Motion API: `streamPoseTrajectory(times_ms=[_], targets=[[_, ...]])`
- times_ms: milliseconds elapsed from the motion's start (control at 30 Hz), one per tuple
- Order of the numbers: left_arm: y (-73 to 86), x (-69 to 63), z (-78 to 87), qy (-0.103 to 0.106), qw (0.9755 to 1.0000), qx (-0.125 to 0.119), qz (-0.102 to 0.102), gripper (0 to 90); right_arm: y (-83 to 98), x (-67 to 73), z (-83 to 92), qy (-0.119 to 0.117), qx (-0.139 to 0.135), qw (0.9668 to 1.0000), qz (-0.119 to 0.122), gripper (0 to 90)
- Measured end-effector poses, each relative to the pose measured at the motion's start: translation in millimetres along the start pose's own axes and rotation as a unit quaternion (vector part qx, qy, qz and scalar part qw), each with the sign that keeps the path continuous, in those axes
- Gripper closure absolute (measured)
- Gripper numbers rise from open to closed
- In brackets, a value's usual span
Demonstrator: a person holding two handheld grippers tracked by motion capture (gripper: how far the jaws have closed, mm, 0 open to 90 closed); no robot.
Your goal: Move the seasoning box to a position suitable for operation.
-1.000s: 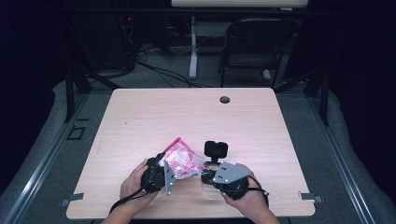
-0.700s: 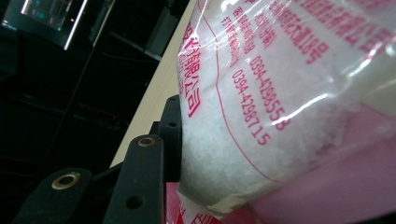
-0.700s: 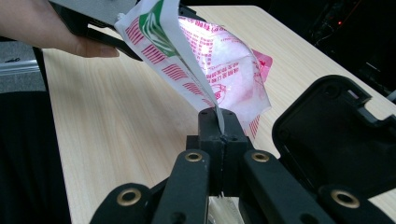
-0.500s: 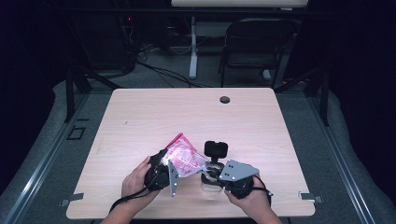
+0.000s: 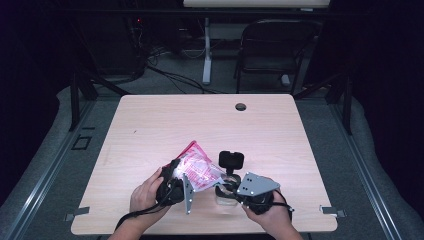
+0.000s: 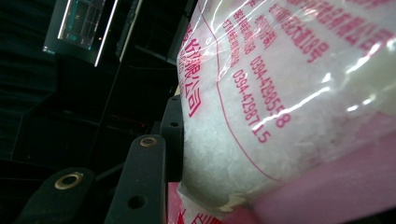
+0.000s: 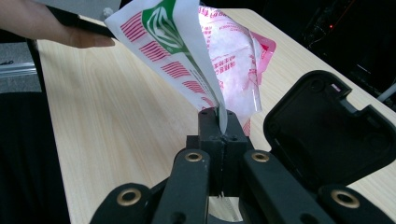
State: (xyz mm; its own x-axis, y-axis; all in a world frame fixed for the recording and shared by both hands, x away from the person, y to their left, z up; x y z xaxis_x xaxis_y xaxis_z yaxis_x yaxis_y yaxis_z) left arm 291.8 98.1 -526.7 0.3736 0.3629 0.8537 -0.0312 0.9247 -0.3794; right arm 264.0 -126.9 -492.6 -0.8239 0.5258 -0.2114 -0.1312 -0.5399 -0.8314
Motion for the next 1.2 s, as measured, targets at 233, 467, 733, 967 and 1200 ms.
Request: streamPoseTrajectory(times_ms=[233, 467, 733, 967, 1200], targets=[[1.3, -3.8, 1.3, -0.007, 1.0, 0.0, -0.004, 66.7, 4.3, 3.2, -1.5, 0.003, -0.002, 1.0, 0.002, 90.0], [0.1, -4.4, 2.0, -0.023, 0.9996, -0.002, -0.014, 66.9, 6.3, 2.9, -3.0, 0.008, -0.003, 1.0, 0.0, 90.0], [-3.7, -4.2, 5.2, -0.033, 0.9991, -0.003, -0.025, 67.0, 7.4, 1.7, -1.3, 0.015, -0.006, 0.9999, -0.003, 90.0], [-3.4, -4.3, 8.2, -0.037, 0.999, -0.006, -0.024, 67.2, 7.9, 4.5, 0.7, 0.014, -0.009, 0.9999, 0.004, 90.0], [-9.6, -0.3, 5.2, -0.047, 0.9985, -0.011, -0.027, 67.3, 9.5, 1.3, 2.7, 0.024, -0.012, 0.9996, 0.002, 90.0]])
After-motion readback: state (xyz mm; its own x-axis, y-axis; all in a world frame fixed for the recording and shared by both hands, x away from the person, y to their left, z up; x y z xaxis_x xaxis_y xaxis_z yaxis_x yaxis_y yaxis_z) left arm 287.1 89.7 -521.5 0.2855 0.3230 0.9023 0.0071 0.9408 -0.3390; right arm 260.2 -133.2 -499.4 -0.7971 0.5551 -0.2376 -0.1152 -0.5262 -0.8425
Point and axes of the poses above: each handheld gripper's, and its own axes: z roughly backward along the jaws, y roughly out of its underside, x roughly to its left, the point moved 3 cm from there along -z, roughly forward along the jaws, and after that the axes turned 2 degrees about x, right-handed, at the moved point
